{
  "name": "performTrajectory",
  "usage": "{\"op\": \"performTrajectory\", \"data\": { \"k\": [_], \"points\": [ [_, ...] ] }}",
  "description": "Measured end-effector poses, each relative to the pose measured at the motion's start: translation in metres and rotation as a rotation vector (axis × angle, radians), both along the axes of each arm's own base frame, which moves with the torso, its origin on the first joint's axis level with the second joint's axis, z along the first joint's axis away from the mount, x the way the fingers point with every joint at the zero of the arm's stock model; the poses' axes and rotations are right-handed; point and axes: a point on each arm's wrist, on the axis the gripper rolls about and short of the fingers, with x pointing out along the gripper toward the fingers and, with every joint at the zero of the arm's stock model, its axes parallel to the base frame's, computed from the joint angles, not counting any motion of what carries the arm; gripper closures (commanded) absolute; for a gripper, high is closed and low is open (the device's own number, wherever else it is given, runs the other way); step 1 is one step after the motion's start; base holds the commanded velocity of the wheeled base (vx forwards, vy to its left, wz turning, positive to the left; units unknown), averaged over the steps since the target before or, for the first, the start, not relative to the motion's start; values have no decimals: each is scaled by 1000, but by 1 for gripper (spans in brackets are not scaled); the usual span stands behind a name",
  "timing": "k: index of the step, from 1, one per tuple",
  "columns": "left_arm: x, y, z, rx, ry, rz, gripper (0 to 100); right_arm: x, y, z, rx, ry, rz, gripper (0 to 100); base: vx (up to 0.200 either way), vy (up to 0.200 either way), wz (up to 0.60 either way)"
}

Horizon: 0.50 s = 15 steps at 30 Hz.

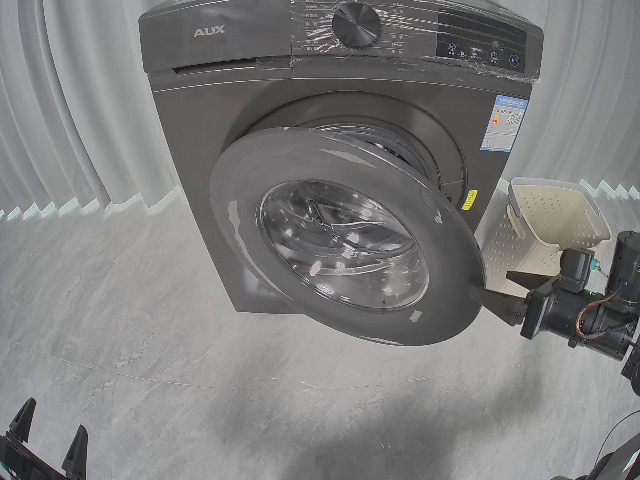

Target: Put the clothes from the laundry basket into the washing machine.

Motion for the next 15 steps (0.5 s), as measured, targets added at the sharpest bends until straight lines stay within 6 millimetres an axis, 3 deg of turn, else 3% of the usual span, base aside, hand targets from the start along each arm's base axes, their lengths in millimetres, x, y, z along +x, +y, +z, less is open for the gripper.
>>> {"op": "performTrajectory", "data": {
  "k": [5,10,15],
  "points": [
    [0,0,0,-1,0,1,0,19,-1,3,0,-52,-112,0,0,0,0],
    [0,0,0,-1,0,3,0,32,-15,4,-7,-81,-204,0,0,0,0],
    [0,0,0,-2,0,6,0,34,-22,-2,-22,-62,-253,0,0,-200,0]
  ]
}}
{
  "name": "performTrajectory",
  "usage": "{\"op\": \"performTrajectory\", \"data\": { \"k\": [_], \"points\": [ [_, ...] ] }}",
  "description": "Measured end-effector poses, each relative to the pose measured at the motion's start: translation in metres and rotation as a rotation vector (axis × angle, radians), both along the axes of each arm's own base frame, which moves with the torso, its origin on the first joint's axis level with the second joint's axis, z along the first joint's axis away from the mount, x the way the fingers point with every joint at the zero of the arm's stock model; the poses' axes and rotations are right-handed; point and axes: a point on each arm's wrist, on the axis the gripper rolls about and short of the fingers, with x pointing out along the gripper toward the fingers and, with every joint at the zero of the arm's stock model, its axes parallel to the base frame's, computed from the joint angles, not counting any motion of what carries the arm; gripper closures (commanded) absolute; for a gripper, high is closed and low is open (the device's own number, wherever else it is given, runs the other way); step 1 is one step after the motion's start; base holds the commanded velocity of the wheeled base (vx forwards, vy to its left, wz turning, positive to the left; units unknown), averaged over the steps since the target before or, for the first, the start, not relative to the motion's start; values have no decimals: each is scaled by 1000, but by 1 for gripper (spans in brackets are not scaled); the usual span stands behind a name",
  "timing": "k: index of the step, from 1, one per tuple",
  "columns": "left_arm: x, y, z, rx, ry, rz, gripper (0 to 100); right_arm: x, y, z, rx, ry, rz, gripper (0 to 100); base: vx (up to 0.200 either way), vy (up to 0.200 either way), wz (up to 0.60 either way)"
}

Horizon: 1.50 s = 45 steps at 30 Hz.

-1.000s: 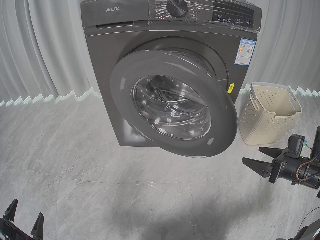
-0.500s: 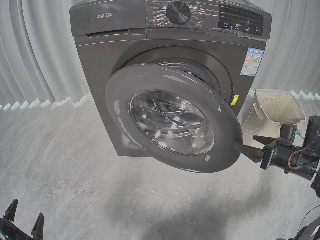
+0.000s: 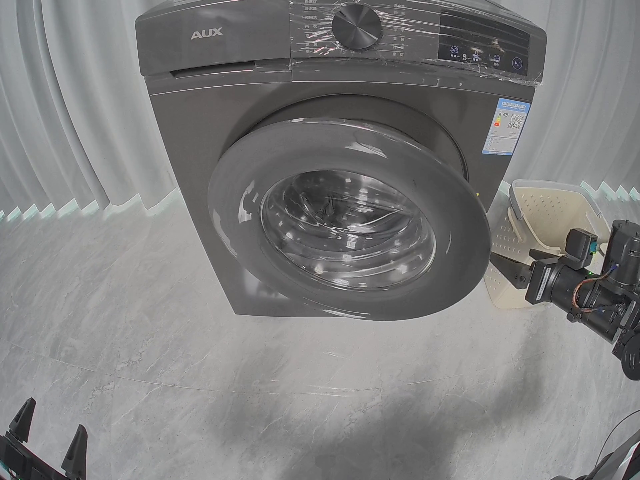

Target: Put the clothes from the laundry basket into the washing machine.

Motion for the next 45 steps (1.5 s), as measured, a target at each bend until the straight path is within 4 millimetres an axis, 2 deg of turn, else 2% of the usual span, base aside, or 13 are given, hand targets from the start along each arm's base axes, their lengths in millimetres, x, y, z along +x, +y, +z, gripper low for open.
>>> {"op": "performTrajectory", "data": {
  "k": [6,12,19,22,25,31,45],
  "points": [
    [0,0,0,1,0,0,0,-11,3,-17,-18,66,32,0,0,-33,0],
    [0,0,0,2,0,-1,0,-30,23,-29,-30,119,171,0,0,0,0],
    [0,0,0,1,1,-4,0,-41,40,-32,-27,131,272,0,0,0,0],
    [0,0,0,1,1,-3,0,-44,47,-30,-21,120,310,0,0,-200,0],
    [0,0,0,1,0,-4,0,-45,53,-26,-2,78,339,0,200,0,0],
    [0,0,0,1,1,-3,0,-36,63,-19,59,12,351,0,200,0,0],
    [0,0,0,2,0,-3,0,5,82,-17,109,-93,323,0,0,0,0]
  ]
}}
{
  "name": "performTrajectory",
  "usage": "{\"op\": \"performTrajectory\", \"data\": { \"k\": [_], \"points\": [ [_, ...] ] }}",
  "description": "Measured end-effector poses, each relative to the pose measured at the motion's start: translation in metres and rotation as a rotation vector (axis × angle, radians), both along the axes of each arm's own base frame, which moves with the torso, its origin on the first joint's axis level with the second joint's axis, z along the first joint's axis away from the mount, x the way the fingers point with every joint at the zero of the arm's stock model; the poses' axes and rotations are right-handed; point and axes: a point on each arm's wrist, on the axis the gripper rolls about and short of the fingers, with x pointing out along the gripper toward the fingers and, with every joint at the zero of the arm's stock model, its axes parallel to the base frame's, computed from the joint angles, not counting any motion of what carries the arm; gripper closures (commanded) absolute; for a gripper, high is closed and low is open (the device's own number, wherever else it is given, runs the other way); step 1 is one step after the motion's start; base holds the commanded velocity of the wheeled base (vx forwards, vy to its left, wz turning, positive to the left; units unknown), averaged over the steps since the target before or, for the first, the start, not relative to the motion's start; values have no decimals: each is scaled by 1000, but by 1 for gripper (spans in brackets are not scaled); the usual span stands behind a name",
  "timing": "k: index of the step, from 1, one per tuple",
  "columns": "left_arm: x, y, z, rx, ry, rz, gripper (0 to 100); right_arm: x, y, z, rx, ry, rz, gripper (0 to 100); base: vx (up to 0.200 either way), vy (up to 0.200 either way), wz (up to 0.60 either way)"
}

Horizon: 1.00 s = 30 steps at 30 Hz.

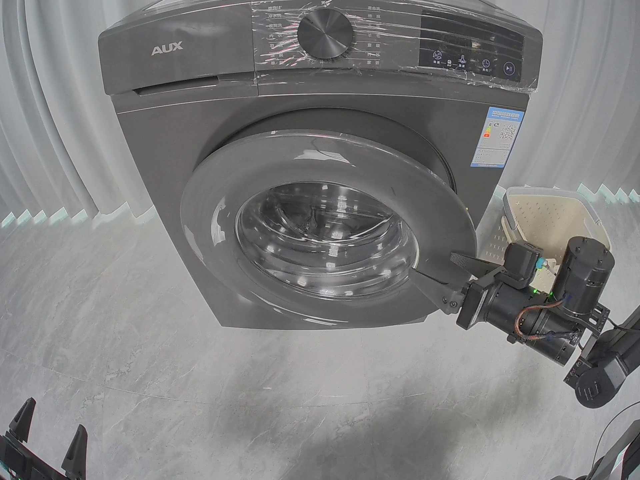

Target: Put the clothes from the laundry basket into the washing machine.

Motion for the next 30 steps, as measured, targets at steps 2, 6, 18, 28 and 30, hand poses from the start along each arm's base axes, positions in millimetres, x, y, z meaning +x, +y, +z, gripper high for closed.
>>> {"op": "performTrajectory", "data": {
  "k": [2,6,18,28,30],
  "points": [
    [0,0,0,0,-1,-1,0,3,1,0,1,-1,-2,0,100,0,0],
    [0,0,0,0,0,-1,0,2,1,-5,-11,14,-4,0,200,0,0],
    [0,0,0,-1,-1,-1,0,-9,-6,-5,-8,-2,-2,0,200,0,0],
    [0,0,0,-1,0,0,0,8,-3,13,36,-64,-56,0,20,0,0],
    [0,0,0,-2,0,0,0,9,-3,14,36,-65,-60,0,0,0,0]
  ]
}}
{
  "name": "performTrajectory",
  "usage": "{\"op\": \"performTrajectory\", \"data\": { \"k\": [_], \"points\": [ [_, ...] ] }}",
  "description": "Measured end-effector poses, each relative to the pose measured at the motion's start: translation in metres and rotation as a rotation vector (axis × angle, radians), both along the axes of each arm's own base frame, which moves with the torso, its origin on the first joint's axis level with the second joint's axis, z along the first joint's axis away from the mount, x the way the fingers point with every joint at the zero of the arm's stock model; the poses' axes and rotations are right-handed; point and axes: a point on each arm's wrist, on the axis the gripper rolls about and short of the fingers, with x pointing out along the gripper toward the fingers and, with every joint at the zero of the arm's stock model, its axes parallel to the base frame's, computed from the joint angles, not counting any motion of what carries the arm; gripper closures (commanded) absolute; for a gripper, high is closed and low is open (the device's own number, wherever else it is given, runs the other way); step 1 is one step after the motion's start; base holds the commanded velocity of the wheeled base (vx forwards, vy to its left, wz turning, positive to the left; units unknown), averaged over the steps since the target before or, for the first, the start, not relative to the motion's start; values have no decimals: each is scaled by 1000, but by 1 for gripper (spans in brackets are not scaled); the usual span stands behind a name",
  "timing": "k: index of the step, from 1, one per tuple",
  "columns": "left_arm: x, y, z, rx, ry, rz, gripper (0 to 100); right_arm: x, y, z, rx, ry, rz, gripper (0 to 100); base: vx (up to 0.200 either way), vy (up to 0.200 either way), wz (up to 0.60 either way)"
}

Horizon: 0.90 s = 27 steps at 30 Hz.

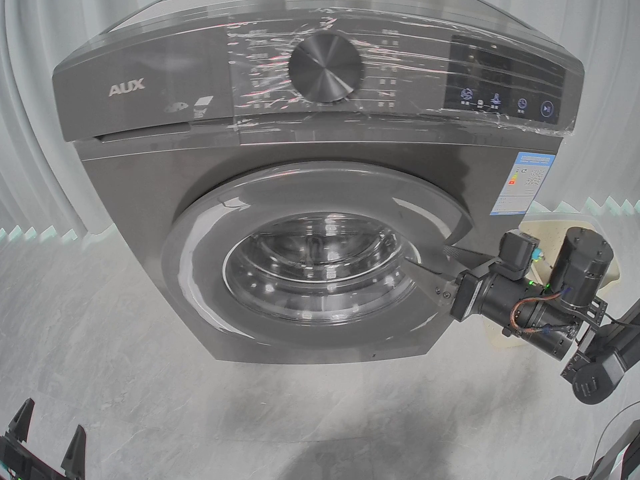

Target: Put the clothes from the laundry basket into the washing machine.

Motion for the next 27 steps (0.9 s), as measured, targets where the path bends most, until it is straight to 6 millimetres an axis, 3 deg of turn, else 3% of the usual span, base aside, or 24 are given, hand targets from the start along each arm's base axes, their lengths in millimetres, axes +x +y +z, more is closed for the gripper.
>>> {"op": "performTrajectory", "data": {
  "k": [8,13,19,27],
  "points": [
    [0,0,0,0,1,2,0,1,-3,1,1,-6,-25,0,0,0,0],
    [0,0,0,-1,1,2,0,-12,-6,2,4,-33,-27,0,0,0,0],
    [0,0,0,-3,0,2,0,-56,-13,-11,-49,20,39,0,0,0,0],
    [0,0,0,-4,0,0,0,-113,-47,-18,-100,34,69,0,0,0,0]
  ]
}}
